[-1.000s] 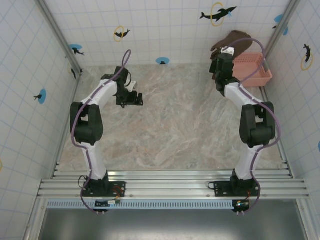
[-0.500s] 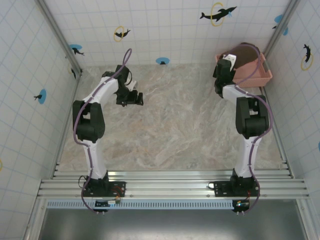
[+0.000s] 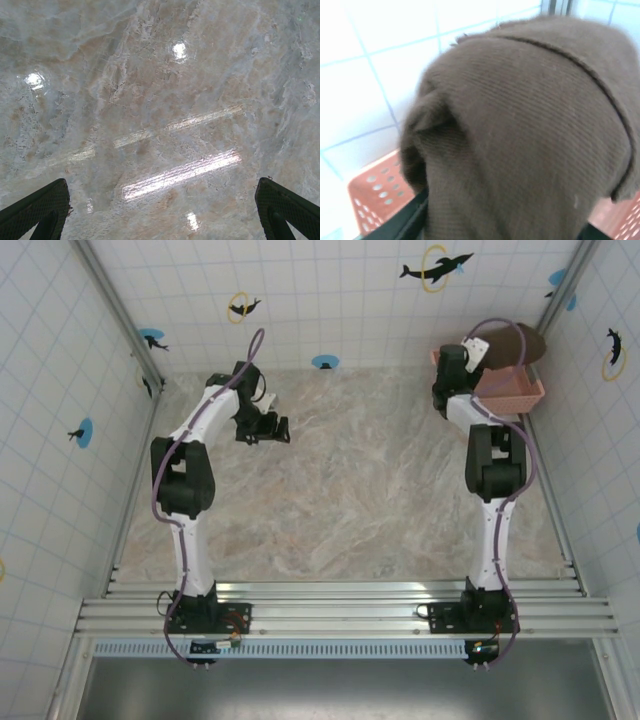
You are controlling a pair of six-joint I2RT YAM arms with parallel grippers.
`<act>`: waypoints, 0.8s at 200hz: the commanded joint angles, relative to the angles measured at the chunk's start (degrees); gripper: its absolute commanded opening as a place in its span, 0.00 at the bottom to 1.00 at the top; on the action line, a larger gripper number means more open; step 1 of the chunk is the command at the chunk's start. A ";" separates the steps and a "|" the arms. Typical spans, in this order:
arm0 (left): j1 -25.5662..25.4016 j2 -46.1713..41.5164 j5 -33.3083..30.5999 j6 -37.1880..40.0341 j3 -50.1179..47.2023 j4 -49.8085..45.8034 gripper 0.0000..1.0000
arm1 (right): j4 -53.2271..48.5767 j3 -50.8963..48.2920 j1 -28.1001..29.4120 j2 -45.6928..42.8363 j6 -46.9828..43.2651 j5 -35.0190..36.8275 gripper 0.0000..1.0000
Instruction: Roll up the long pants
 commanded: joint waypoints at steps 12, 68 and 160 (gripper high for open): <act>0.53 0.69 0.88 1.78 -0.31 -1.95 0.97 | -13.38 8.86 -0.33 1.71 7.74 8.87 0.62; 0.85 -1.86 0.65 2.25 -2.75 -0.68 0.97 | -21.88 2.50 1.24 -5.18 12.59 8.45 0.71; 9.33 -41.02 -14.89 7.44 -44.79 41.11 0.97 | -25.14 -28.42 19.14 -40.28 -0.86 10.96 0.97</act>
